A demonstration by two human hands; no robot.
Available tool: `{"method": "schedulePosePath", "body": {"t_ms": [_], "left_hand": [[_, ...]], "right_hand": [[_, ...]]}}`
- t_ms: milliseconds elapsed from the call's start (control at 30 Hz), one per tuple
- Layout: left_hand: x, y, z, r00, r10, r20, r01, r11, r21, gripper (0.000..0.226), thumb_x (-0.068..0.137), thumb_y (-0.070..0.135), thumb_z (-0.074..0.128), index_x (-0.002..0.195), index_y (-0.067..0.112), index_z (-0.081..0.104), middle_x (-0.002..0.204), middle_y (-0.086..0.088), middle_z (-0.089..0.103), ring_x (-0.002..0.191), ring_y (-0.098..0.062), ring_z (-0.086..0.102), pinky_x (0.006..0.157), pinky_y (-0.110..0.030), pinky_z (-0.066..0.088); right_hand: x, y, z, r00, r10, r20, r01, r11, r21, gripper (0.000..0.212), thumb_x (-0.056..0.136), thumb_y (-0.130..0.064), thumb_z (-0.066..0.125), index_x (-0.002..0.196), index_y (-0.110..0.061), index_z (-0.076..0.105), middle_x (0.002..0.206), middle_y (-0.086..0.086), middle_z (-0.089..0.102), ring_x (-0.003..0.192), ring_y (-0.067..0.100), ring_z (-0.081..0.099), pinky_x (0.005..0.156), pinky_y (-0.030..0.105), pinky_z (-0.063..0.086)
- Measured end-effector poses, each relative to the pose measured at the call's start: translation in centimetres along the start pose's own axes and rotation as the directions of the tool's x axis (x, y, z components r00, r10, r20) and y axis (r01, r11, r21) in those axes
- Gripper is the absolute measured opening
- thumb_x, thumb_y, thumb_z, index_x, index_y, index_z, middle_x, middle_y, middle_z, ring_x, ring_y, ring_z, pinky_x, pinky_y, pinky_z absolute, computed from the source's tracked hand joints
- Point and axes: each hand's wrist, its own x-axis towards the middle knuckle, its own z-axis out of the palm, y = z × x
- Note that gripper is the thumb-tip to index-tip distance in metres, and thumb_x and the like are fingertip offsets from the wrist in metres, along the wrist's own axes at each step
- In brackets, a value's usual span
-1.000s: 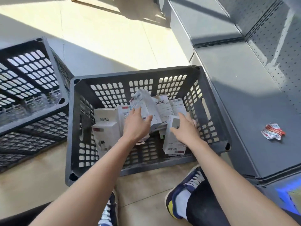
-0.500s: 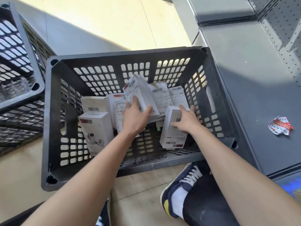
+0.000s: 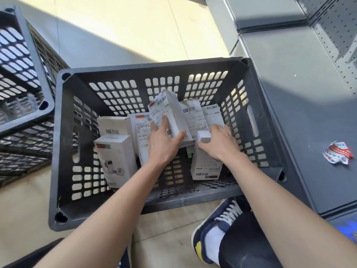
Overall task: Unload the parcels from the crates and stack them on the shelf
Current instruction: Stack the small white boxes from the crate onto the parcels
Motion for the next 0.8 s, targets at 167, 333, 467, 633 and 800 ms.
{"method": "schedulePosePath", "body": {"t_ms": [167,333,467,633,800], "left_hand": [[-0.2,0.1,0.1,1.0,-0.002,-0.021,0.002,0.999,-0.038,0.089,0.084,0.057,0.069,0.157,0.044,0.021,0.16,-0.013,0.021,0.147,-0.039,0.025,0.117,-0.056,0.029],[-0.6,0.6,0.0,0.999,-0.015,-0.05,0.011,0.996,-0.092,0.092,0.079,0.049,0.077,0.155,0.045,0.026,0.154,-0.009,0.023,0.142,-0.034,0.027,0.113,-0.049,0.032],[-1.2,0.8,-0.7,0.996,0.006,-0.085,-0.013,0.996,-0.086,0.093,0.075,0.045,0.077,0.156,0.045,0.029,0.153,-0.004,0.025,0.14,-0.03,0.024,0.108,-0.053,0.036],[-2.5,1.0,-2.0,0.988,0.087,-0.127,-0.083,0.996,0.032,0.089,0.074,0.045,0.073,0.152,0.051,0.031,0.15,-0.003,0.029,0.133,-0.028,0.026,0.105,-0.056,0.038],[-3.4,0.8,-3.5,0.972,0.146,-0.185,-0.121,0.983,0.138,0.086,0.07,0.056,0.067,0.15,0.05,0.035,0.148,0.0,0.029,0.13,-0.026,0.027,0.097,-0.054,0.039]], "right_hand": [[-0.6,-0.5,-0.4,0.996,-0.08,0.046,0.083,0.994,-0.066,0.071,0.085,-0.061,0.063,0.14,-0.022,0.043,0.14,0.005,0.049,0.131,0.028,0.039,0.1,0.049,0.045],[-1.0,0.3,-1.1,0.984,-0.168,0.062,0.173,0.981,-0.084,0.076,0.079,-0.07,0.067,0.14,-0.031,0.044,0.141,0.003,0.048,0.133,0.025,0.038,0.108,0.05,0.038],[-1.6,0.9,-1.8,0.977,-0.193,0.092,0.193,0.981,0.014,0.083,0.08,-0.066,0.069,0.15,-0.036,0.038,0.137,0.002,0.046,0.133,0.025,0.041,0.111,0.047,0.035],[-2.1,1.3,-2.9,0.992,-0.124,0.008,0.12,0.971,0.205,0.07,0.083,-0.067,0.065,0.142,-0.034,0.048,0.123,-0.002,0.047,0.121,0.024,0.046,0.102,0.047,0.042],[-2.2,0.9,-4.0,0.993,0.024,-0.116,0.017,0.941,0.339,0.061,0.089,-0.067,0.057,0.134,-0.026,0.053,0.128,-0.001,0.053,0.118,0.023,0.052,0.093,0.04,0.043]]}}
